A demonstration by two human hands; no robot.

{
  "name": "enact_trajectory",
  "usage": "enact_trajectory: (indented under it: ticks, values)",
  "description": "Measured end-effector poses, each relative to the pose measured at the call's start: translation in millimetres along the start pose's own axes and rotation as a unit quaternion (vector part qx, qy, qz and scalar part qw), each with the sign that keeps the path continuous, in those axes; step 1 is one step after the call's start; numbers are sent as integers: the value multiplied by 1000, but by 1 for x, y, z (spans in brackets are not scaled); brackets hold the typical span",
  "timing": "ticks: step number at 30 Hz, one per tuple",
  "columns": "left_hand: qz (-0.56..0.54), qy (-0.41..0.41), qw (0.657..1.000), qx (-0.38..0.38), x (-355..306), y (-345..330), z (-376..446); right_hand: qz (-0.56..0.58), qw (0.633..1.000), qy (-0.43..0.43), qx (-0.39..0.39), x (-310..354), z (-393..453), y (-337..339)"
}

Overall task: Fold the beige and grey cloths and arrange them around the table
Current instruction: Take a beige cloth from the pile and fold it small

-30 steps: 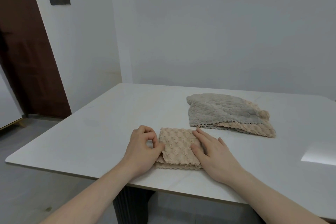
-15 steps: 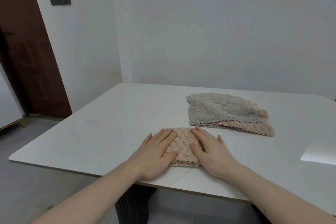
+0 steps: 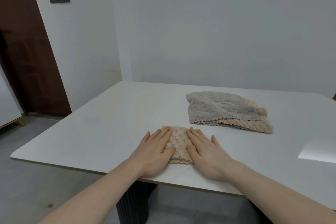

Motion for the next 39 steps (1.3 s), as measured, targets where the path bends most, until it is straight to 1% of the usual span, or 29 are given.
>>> enact_trajectory:
  ticks: [3,6,10,12,14,15,19,22,25,29,33,35,39]
  values:
    - [-16,5,1000,-6,-1,1,-1,-6,1000,-9,3,-1,-8,0]
    - [-4,11,1000,-12,-1,0,0,-8,1000,-14,8,1,-21,-2]
    - [14,20,1000,-13,-1,-1,1,-11,998,-21,50,-5,-29,9]
    - [22,20,999,-17,-1,-2,2,18,996,-65,52,-16,-21,18]
    - [26,22,999,-21,-1,-2,2,56,991,-117,30,-26,-14,23]
    - [27,23,999,-22,-1,-2,2,76,989,-128,16,-28,-10,23]
    - [24,28,999,-25,-2,-1,2,117,990,-72,-14,-14,2,17]
    - [27,38,999,-27,-2,-1,2,56,997,-45,-13,-3,5,5]
    - [33,46,998,-32,-3,-1,2,9,999,-46,-13,-1,3,-5]
    - [32,56,997,-41,-2,-2,3,4,998,-60,-10,-2,1,-6]
    - [4,61,997,-54,-2,-1,3,-1,993,-119,-14,1,-3,-7]
    - [-22,64,995,-77,-2,1,2,-1,989,-144,-19,2,-6,-6]
    - [-44,74,988,-129,-4,6,-2,10,987,-157,-22,3,-9,-5]
Point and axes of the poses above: each hand's wrist, its own z-axis towards the middle knuckle, its own y-axis out of the back of the hand, x = y × z, the point moved 2 cm from there along z, towards the middle knuckle, and after that the axes turned 15 degrees about -z, right-handed, at the moved point
